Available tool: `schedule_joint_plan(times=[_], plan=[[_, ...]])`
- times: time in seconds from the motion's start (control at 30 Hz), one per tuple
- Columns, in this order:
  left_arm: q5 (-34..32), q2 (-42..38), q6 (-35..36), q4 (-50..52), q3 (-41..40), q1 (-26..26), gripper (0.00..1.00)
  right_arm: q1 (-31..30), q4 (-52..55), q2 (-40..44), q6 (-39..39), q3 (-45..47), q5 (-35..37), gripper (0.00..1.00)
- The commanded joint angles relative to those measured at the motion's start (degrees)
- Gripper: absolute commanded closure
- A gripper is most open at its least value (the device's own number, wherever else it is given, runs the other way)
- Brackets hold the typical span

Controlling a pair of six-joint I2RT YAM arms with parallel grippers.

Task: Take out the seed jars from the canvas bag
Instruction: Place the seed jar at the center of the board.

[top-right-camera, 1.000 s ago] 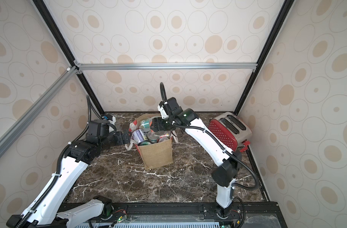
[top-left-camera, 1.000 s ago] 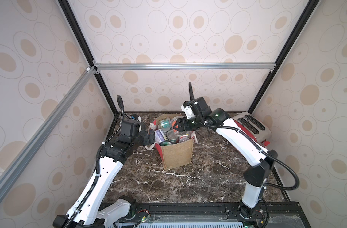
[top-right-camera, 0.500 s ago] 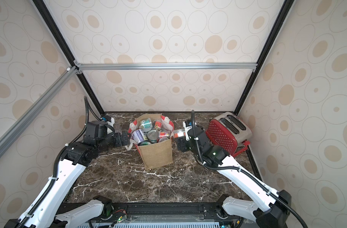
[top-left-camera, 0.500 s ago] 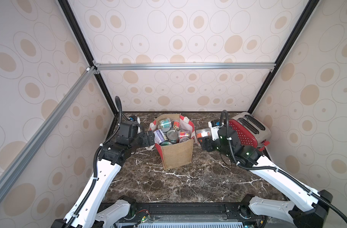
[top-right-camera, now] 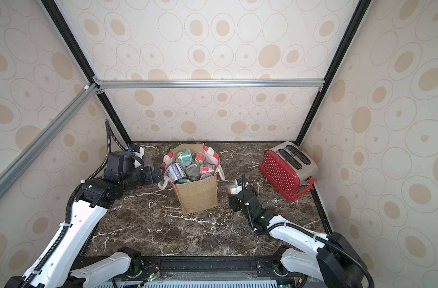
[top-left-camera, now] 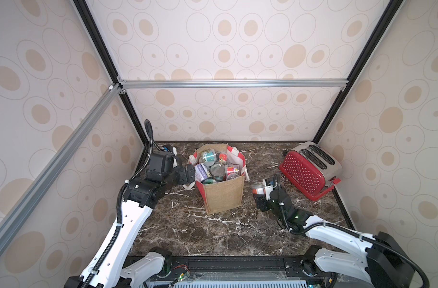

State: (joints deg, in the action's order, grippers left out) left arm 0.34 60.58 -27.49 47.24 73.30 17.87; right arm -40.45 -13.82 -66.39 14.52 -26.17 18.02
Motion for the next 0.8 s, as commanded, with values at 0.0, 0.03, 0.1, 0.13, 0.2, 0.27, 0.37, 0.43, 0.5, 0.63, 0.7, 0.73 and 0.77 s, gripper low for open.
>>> schedule_joint_plan(times=[0.0,0.03,0.1,0.13,0.2,0.27,0.37,0.43,0.5,0.63,0.7,0.73,0.77], plan=[[0.3,0.2,-0.7,0.5,0.8,-0.4,0.02,-0.3,-16.3,-4.6,-1.3,1.2,0.2,0.32],[0.3,0.2,-0.8,0.3,0.6,-0.4,0.02,-0.5,-19.0,-6.4,-1.3,1.8,0.7,0.32],[0.3,0.2,-0.8,0.3,0.2,-0.4,0.02,-0.6,-23.3,-9.8,-1.7,2.5,1.9,0.32],[0.4,0.2,-0.8,0.2,0.0,-0.4,0.02,-0.5,-25.4,-11.9,-2.1,2.7,2.3,0.31],[0.4,0.4,-0.8,0.0,-0.4,-0.4,0.02,-0.6,-28.7,-15.6,-2.6,2.6,2.8,0.31],[0.5,0.8,-0.8,-0.3,-0.6,-0.4,0.02,-0.7,-32.7,-19.2,-3.2,2.5,2.6,0.31],[0.7,1.4,-0.8,-0.6,-0.5,-0.4,0.02,-0.9,-40.1,-24.7,-4.6,2.7,2.6,0.31],[0.9,1.8,-0.7,-0.8,-0.4,-0.4,0.02,-1.0,-43.6,-27.7,-5.3,2.5,2.9,0.31],[1.0,2.1,-0.6,-0.9,-0.4,-0.4,0.02,-1.4,-46.7,-30.8,-6.1,2.3,3.5,0.31],[0.9,2.4,-0.5,-0.9,-0.4,-0.4,0.02,-3.2,-55.2,-36.4,-8.0,3.7,5.7,0.31],[0.8,2.3,-0.5,-0.9,-0.4,-0.4,0.02,-4.3,-57.8,-37.9,-8.2,5.2,7.2,0.31],[0.8,2.3,-0.5,-0.9,-0.5,-0.4,0.02,-4.9,-58.7,-38.3,-7.8,6.0,8.1,0.31],[0.8,2.2,-0.6,-1.0,-0.6,-0.4,0.02,-5.3,-59.3,-38.7,-7.1,7.2,8.6,0.31]])
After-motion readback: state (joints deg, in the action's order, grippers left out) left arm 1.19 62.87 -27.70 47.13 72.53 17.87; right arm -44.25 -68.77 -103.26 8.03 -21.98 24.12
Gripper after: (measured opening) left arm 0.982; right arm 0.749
